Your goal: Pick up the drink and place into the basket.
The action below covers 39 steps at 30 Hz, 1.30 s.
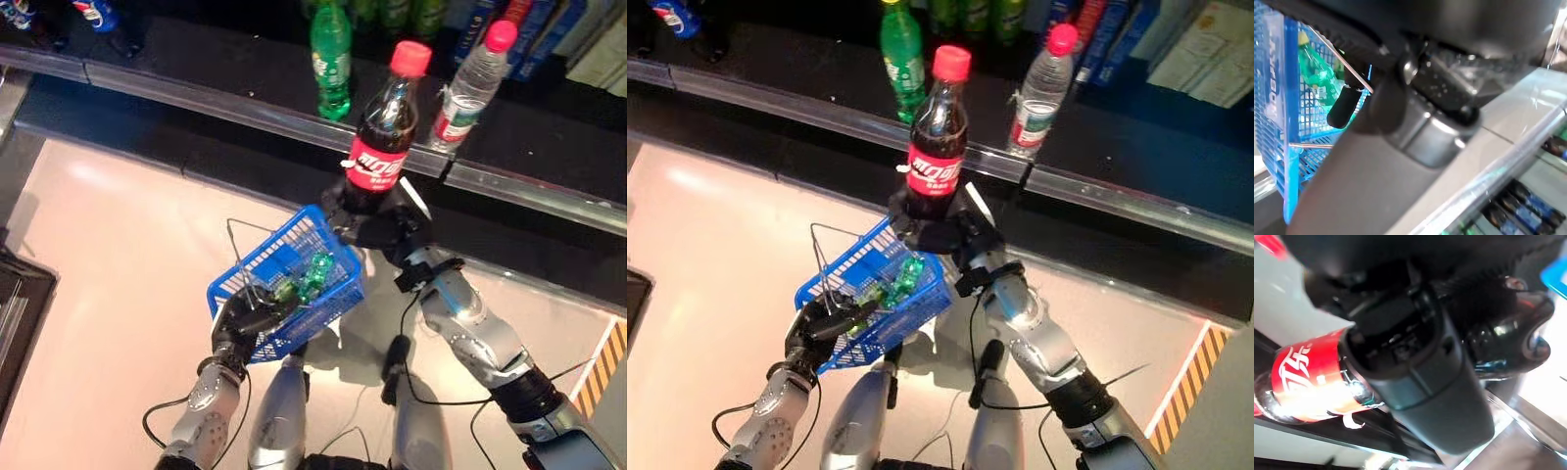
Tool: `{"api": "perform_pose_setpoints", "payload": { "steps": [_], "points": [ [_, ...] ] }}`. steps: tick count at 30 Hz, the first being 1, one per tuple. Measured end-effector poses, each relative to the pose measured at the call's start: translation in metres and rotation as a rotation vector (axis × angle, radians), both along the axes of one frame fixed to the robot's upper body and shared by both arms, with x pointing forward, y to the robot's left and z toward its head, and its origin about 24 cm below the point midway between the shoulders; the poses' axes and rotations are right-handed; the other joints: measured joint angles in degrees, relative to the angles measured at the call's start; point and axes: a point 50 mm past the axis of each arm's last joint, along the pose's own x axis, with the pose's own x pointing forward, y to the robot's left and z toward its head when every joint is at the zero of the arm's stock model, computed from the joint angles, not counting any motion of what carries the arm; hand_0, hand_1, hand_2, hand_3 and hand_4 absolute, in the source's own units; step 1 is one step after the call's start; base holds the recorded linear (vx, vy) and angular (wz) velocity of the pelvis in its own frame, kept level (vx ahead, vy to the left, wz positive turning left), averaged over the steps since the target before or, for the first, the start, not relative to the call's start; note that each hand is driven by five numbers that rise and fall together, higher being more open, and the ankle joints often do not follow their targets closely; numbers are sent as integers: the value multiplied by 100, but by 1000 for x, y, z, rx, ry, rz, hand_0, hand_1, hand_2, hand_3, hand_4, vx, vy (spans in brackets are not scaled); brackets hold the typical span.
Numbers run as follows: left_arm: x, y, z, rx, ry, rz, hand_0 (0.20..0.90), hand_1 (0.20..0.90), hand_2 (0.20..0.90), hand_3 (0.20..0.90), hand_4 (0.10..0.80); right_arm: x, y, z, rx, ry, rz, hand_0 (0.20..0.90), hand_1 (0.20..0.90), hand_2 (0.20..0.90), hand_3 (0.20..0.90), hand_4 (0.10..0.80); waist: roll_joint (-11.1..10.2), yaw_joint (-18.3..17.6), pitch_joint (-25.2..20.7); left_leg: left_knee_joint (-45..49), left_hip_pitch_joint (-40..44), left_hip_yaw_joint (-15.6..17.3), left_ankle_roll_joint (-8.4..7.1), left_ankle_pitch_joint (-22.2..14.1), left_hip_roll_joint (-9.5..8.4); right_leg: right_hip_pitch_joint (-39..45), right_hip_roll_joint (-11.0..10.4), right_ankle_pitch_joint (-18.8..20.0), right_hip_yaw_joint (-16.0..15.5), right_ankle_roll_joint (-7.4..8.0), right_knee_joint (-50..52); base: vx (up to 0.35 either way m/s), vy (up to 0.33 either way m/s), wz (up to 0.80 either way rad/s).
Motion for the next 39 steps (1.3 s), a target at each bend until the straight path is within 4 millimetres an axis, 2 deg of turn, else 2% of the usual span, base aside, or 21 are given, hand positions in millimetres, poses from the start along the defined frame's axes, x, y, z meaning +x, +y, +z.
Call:
{"api": "perform_pose_setpoints", "payload": {
  "steps": [4, 7, 9, 15, 21, 28, 31, 39],
  "points": [
    [0, 3, 6, 41, -28, -75, 300, 300, 300, 200, 100, -1, 5, -7, -4, 31, -12, 300, 300, 300, 200, 100, -8, 138, 0, -7, 10, -131, 0, 1, -21, 146, -3, -90, -25, 56, -10, 10, -18, 30],
    [1, 5, 14, 50, -68, -138, 300, 300, 300, 200, 100, 3, 8, -11, -3, 54, -31, 300, 300, 300, 200, 100, -16, 257, -2, -9, 13, -219, -5, 5, -32, 262, -24, -133, -161, 73, -21, 0, -33, 26],
    [2, 6, 22, 52, -109, -194, 300, 300, 300, 200, 100, 7, 9, -17, -7, 80, -48, 300, 300, 300, 200, 100, -28, 336, -3, -9, 8, -316, -12, 10, -54, 328, -50, -170, -285, 80, -25, 13, -19, 27],
    [12, -1, 45, 88, -214, -352, 300, 300, 300, 200, 100, 15, 19, -42, -73, 185, -72, 300, 300, 300, 200, 100, -41, 649, -3, 3, 42, -483, -13, 13, -113, 496, -69, -234, -307, 129, -69, 42, -20, 17],
    [14, -2, 51, 109, -231, -472, 300, 300, 300, 200, 100, 23, 26, -62, -137, 266, -79, 300, 300, 300, 200, 100, -47, 790, -4, 13, 58, -629, -8, 17, -168, 632, -122, -263, -477, 155, -89, 58, -11, 14],
    [14, -10, 52, 77, -218, -607, 300, 300, 300, 200, 100, 33, 28, -95, -246, 403, -121, 300, 300, 300, 200, 100, -50, 982, -4, 19, 95, -751, 4, 27, -229, 763, -190, -318, -628, 187, -78, 42, -10, 11],
    [13, -16, 51, 66, -214, -641, 300, 300, 300, 200, 100, 37, 25, -109, -298, 466, -155, 300, 300, 300, 200, 100, -50, 1092, -4, 18, 92, -771, 4, 27, -253, 762, -247, -343, -642, 202, -53, 21, -14, 6],
    [11, -14, 53, 74, -204, -705, 300, 300, 300, 200, 100, 39, 0, -142, -412, 612, -251, 300, 300, 300, 200, 100, -51, 1187, -5, 3, -1, -894, 14, 34, -333, 737, -332, -424, -785, 240, 5, 20, -39, 10]
  ]
}}
